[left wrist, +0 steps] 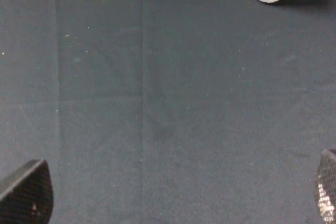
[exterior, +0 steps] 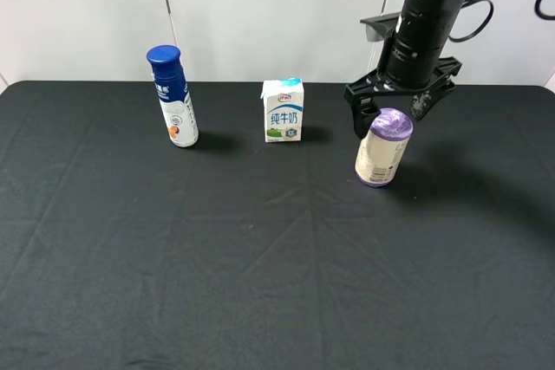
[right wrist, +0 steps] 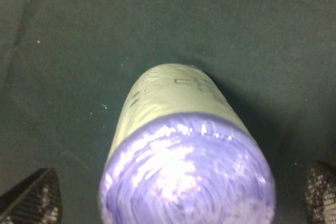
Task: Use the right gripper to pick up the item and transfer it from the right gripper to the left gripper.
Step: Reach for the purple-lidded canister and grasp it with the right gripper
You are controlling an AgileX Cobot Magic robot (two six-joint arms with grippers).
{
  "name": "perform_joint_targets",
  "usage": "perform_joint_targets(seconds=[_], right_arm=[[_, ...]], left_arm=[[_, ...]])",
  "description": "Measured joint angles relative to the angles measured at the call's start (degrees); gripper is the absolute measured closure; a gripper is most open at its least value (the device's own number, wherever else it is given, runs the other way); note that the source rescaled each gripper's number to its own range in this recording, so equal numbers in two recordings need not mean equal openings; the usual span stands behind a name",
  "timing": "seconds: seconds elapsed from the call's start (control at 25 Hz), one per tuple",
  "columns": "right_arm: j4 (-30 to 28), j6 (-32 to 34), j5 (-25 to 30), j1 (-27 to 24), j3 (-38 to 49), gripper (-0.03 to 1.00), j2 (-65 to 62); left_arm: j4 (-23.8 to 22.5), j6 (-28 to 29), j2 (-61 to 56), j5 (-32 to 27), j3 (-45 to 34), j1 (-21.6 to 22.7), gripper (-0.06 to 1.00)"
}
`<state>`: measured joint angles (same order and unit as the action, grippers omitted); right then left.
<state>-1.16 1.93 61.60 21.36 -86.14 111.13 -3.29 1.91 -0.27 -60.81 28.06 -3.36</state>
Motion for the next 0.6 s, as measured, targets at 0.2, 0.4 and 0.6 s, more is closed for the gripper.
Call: perform_joint_targets(seconds=[0.2,0.4,0.6], right_arm=[[-0.05,0.0,-0.33,0.0,0.0,-0.03,1.88],[-0.05,-1.01,-1.35,0.0,0.0,-0.03,3.09],[-0.05,-2.24,-1.42,0.0,0.0,-0.03,3.63]], left_arm=[[0.0,0.0,0.0,0.0,0.0,0.0,-0.06],[0.0,0.0,0.0,0.0,0.0,0.0,-0.06],[0.0,0.0,0.0,0.0,0.0,0.0,-0.06]])
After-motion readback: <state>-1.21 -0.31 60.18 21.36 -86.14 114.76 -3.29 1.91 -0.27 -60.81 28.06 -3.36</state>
